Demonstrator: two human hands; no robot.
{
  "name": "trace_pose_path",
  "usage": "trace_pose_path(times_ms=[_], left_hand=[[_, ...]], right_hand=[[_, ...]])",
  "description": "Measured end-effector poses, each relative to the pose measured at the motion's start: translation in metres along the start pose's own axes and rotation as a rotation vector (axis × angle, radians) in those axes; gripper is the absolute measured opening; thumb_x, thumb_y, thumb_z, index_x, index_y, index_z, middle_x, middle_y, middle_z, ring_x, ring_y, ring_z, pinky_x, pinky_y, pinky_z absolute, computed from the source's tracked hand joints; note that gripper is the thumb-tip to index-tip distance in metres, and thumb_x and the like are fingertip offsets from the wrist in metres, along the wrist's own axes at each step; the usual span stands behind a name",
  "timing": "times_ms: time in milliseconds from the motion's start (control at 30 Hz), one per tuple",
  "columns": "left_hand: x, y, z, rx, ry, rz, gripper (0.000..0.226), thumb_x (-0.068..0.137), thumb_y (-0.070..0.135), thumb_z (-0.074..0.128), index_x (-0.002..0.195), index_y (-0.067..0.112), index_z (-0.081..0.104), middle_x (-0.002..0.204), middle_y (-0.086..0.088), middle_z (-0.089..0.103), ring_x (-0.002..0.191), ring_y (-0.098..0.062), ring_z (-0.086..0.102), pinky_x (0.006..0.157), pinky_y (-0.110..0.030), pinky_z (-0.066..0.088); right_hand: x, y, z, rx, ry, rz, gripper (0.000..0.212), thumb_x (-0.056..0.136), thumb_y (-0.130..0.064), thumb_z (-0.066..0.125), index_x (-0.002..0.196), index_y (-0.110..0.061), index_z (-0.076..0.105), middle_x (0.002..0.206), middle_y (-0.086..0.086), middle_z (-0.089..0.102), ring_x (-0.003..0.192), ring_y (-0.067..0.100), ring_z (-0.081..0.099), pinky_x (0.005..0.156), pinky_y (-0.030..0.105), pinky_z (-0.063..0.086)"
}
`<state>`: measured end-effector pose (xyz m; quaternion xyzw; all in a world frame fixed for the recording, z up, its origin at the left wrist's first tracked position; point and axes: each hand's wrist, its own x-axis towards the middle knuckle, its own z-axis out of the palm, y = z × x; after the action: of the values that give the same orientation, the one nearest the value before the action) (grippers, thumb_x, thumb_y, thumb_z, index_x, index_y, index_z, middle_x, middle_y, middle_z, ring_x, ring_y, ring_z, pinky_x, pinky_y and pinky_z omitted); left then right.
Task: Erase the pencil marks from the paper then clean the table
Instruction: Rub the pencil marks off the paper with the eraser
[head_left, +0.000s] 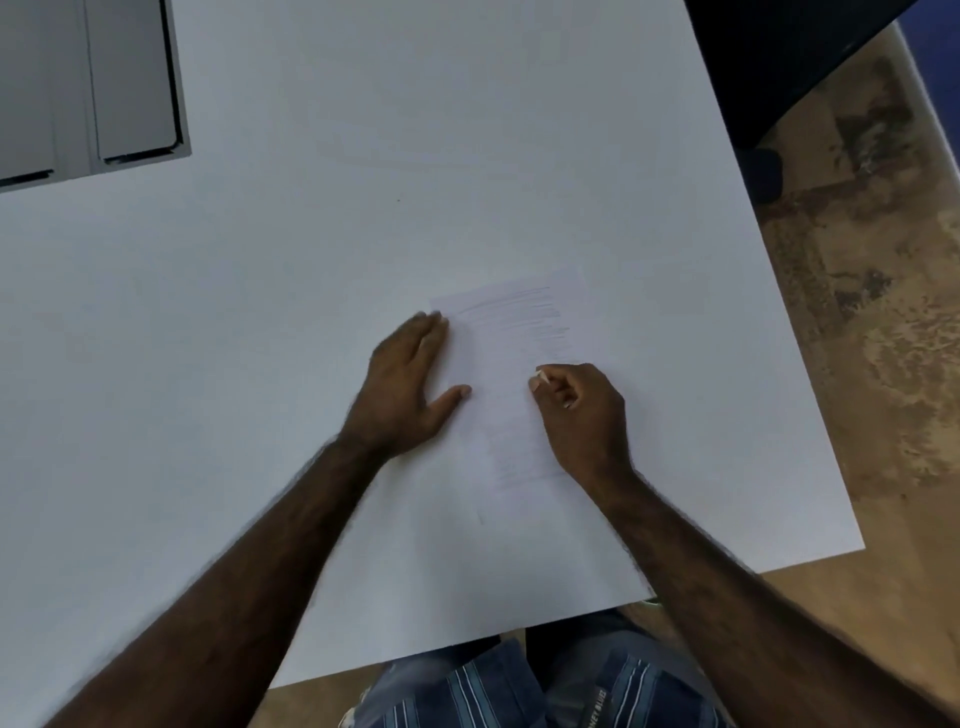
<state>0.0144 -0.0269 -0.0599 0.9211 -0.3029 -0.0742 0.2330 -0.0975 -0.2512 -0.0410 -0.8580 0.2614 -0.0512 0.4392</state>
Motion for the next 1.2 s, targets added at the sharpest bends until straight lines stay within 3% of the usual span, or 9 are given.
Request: trace_pose_path(times_ms=[167, 333, 467, 667, 900, 1033, 1200], left_hand=[[0.007, -0.017, 0.002, 0.072, -0.16, 0.002, 0.099, 0.093, 0.068, 0.056, 0.164, 0.012, 0.016, 0.173, -0.003, 0.009, 0.16, -0.02, -0.001, 0.128, -0.052, 0.007], [-0.017, -0.001, 0.012, 0.046, -0.116, 0.034, 0.095, 0.094, 0.066, 0.058, 0.162, 0.01, 0.024, 0.172, -0.005, 0.014, 0.16, -0.024, 0.003, 0.126, -0.058, 0.008], [-0.034, 0.011, 0.019, 0.02, -0.081, 0.022, 0.095, 0.095, 0.057, 0.063, 0.163, 0.008, 0.018, 0.173, -0.006, 0.01, 0.16, -0.027, 0.002, 0.126, -0.061, 0.009], [-0.036, 0.009, 0.024, 0.03, -0.075, 0.008, 0.094, 0.094, 0.061, 0.06, 0.162, 0.008, 0.023, 0.172, -0.008, 0.014, 0.16, -0.028, 0.004, 0.125, -0.061, 0.011], [-0.036, 0.011, 0.024, 0.033, -0.09, -0.08, 0.11, 0.088, 0.074, 0.058, 0.163, 0.006, 0.015, 0.173, -0.008, 0.006, 0.16, -0.027, -0.003, 0.125, -0.061, 0.007], [-0.035, 0.012, 0.024, 0.046, -0.111, -0.141, 0.116, 0.086, 0.082, 0.053, 0.164, 0.007, 0.011, 0.173, -0.008, -0.001, 0.159, -0.03, -0.01, 0.126, -0.061, 0.004], [-0.037, 0.015, 0.023, 0.068, -0.102, -0.193, 0.112, 0.086, 0.082, 0.05, 0.164, 0.011, 0.012, 0.172, -0.012, -0.003, 0.158, -0.033, -0.012, 0.125, -0.062, 0.003]], right_hand=[[0.007, 0.02, -0.016, -0.06, -0.08, -0.075, 0.008, 0.097, -0.015, 0.079, 0.105, -0.014, 0.078, 0.097, 0.0, 0.071, 0.086, 0.006, 0.064, 0.084, 0.008, 0.046], [0.01, 0.032, -0.032, -0.091, -0.198, -0.116, 0.011, 0.099, -0.018, 0.078, 0.109, -0.012, 0.079, 0.097, -0.001, 0.072, 0.088, 0.007, 0.065, 0.083, 0.013, 0.05], [0.01, 0.033, -0.038, -0.097, -0.241, -0.125, 0.012, 0.1, -0.021, 0.077, 0.109, -0.013, 0.079, 0.099, -0.002, 0.072, 0.09, 0.011, 0.067, 0.084, 0.02, 0.054], [0.01, 0.008, -0.018, -0.114, -0.131, -0.127, 0.022, 0.099, -0.02, 0.077, 0.119, -0.01, 0.077, 0.102, -0.003, 0.073, 0.093, 0.007, 0.065, 0.09, 0.008, 0.047], [0.023, -0.029, 0.034, -0.121, -0.152, -0.24, 0.011, 0.094, -0.017, 0.08, 0.102, -0.01, 0.077, 0.094, 0.001, 0.072, 0.087, 0.016, 0.066, 0.081, 0.033, 0.058], [0.026, -0.04, 0.057, -0.158, -0.201, -0.333, 0.005, 0.095, -0.014, 0.078, 0.097, -0.01, 0.078, 0.093, 0.003, 0.07, 0.087, 0.017, 0.065, 0.077, 0.03, 0.055], [0.026, -0.041, 0.077, -0.257, -0.291, -0.423, 0.016, 0.101, -0.018, 0.07, 0.11, -0.009, 0.08, 0.102, 0.007, 0.072, 0.095, 0.022, 0.067, 0.084, 0.033, 0.055]])
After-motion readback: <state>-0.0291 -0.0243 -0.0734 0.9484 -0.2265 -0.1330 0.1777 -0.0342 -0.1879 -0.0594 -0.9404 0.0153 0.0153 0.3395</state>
